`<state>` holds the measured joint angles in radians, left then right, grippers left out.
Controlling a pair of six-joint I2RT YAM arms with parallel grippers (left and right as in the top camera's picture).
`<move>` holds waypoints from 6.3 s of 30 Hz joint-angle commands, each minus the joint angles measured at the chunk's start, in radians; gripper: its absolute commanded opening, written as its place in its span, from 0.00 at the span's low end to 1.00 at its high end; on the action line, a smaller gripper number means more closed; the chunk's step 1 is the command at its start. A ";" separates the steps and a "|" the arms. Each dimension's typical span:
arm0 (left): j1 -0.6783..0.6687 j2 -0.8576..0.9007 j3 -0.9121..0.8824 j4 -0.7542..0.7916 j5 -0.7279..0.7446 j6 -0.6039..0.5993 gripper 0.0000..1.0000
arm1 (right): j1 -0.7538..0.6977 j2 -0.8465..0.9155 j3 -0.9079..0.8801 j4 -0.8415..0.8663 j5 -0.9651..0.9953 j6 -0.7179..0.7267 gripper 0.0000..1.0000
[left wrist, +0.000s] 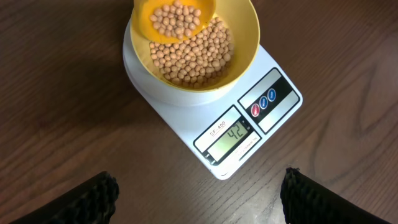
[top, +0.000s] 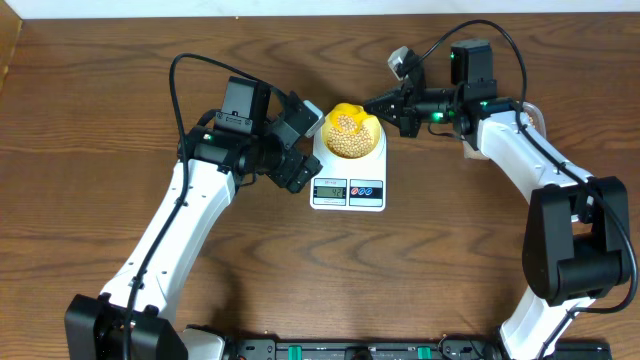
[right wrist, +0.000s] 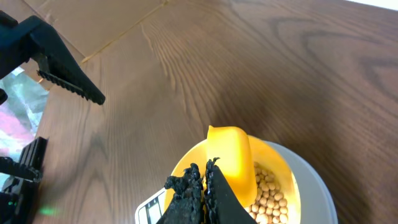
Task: Scoop item into bowl and weigh 50g on scale
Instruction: 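Tip the scoop further down into the bowl to empty it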
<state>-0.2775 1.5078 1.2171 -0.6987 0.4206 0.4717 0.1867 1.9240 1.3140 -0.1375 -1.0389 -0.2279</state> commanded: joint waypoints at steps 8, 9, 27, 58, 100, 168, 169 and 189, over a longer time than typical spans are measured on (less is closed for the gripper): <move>0.004 -0.004 -0.011 0.000 0.013 0.006 0.86 | 0.005 0.012 -0.002 -0.039 -0.014 -0.062 0.01; 0.004 -0.004 -0.011 0.000 0.013 0.006 0.86 | 0.005 0.012 -0.002 -0.039 -0.014 -0.062 0.01; 0.004 -0.004 -0.011 0.000 0.013 0.006 0.86 | 0.005 0.012 -0.002 -0.039 -0.014 -0.111 0.01; 0.004 -0.004 -0.011 0.000 0.013 0.006 0.86 | 0.005 0.012 -0.002 -0.040 -0.014 -0.150 0.01; 0.004 -0.004 -0.011 0.000 0.013 0.006 0.86 | 0.005 0.012 -0.002 -0.087 -0.109 -0.311 0.01; 0.004 -0.004 -0.011 0.000 0.013 0.006 0.86 | -0.012 0.012 -0.002 -0.027 -0.077 -0.534 0.01; 0.004 -0.004 -0.011 0.000 0.013 0.006 0.86 | -0.012 0.012 -0.002 -0.026 -0.076 -0.538 0.01; 0.004 -0.004 -0.011 0.000 0.013 0.006 0.86 | -0.012 0.012 -0.002 -0.022 -0.073 -0.540 0.01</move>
<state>-0.2775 1.5078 1.2171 -0.6987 0.4206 0.4721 0.1799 1.9240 1.3140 -0.1604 -1.1019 -0.7502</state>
